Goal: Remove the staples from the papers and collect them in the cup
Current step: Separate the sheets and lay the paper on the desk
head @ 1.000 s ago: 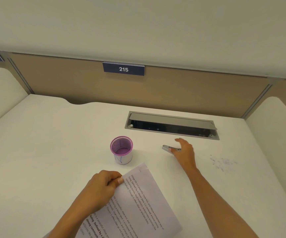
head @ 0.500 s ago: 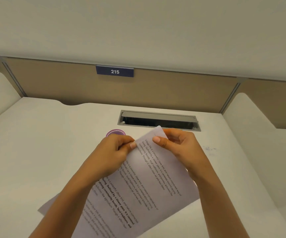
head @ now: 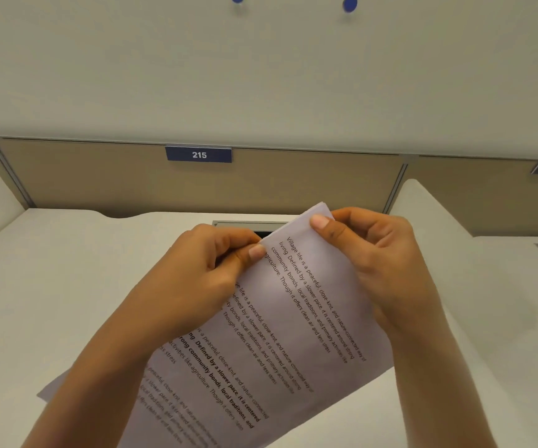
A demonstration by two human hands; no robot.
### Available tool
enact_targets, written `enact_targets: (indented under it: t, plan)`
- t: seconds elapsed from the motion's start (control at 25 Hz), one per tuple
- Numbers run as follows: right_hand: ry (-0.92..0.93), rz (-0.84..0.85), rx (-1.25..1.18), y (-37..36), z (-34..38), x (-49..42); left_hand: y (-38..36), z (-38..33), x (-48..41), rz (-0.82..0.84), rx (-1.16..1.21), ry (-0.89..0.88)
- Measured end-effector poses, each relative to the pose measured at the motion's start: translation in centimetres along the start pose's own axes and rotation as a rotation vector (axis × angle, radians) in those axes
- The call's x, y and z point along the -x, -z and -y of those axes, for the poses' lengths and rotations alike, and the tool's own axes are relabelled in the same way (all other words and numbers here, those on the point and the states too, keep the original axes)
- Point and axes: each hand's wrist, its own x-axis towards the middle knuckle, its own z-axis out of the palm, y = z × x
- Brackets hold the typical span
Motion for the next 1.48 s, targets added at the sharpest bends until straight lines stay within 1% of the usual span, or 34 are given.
enact_targets:
  t: [0.12,0.28,0.36,0.48,0.52,0.6,0.64,0.68,0.72,0.76,0.88,0.92,0.96,1.08,1.16,1.28,1.36,1.48]
  plan:
    - [-0.009,0.014,-0.023,0.3,1.1,0.7,0.5,-0.7,0.7,0.034,0.046,-0.007]
    - [0.012,0.076,-0.052,0.6,1.8,1.7,1.0,-1.3,1.6,0.054,0.049,-0.016]
    - [0.074,0.105,-0.031,0.6,2.3,2.2,1.1,-1.4,2.1,-0.014,-0.001,-0.066]
    - [0.23,0.073,0.13,0.7,2.3,2.7,0.8,-1.2,2.7,-0.154,-0.128,-0.132]
    - [0.288,0.047,0.197,0.7,2.1,2.8,0.6,-1.1,3.0,-0.204,-0.183,-0.151]
    - [0.416,-0.033,0.363,0.6,1.5,3.0,-0.1,-1.1,3.7,-0.323,-0.385,-0.21]
    - [0.46,-0.086,0.435,0.5,1.2,3.0,-0.5,-1.2,4.1,-0.373,-0.488,-0.24]
    - [0.463,-0.139,0.459,0.3,0.9,3.1,-1.0,-1.2,4.4,-0.402,-0.557,-0.253]
    - [0.426,-0.18,0.425,0.1,0.6,3.2,-1.5,-1.2,4.7,-0.416,-0.598,-0.252]
    - [0.355,-0.2,0.329,0.0,0.4,3.3,-2.1,-1.0,4.9,-0.426,-0.63,-0.25]
    - [0.062,-0.143,-0.063,-1.0,-0.3,3.6,-3.8,-0.4,4.4,-0.485,-0.71,-0.275]
    - [-0.006,-0.125,-0.105,-1.4,-0.6,3.7,-4.4,-0.1,4.3,-0.483,-0.714,-0.277]
    - [-0.047,-0.121,-0.092,-2.0,-0.8,3.7,-5.0,0.2,4.1,-0.456,-0.715,-0.272]
    - [-0.079,-0.244,0.018,-3.0,-1.7,3.8,-6.6,1.0,4.0,-0.373,-0.73,-0.271]
    - [-0.101,-0.255,0.017,-2.7,-2.0,3.7,-7.3,1.3,4.1,-0.365,-0.716,-0.274]
    - [-0.128,-0.19,-0.051,-1.2,-1.8,3.6,-7.3,0.6,4.3,-0.36,-0.584,-0.23]
    - [-0.113,-0.112,-0.111,-0.1,-1.2,3.2,-6.6,0.5,3.9,-0.398,-0.477,-0.202]
    - [-0.074,0.017,-0.161,1.2,-0.3,2.6,-5.0,0.3,2.4,-0.459,-0.247,-0.247]
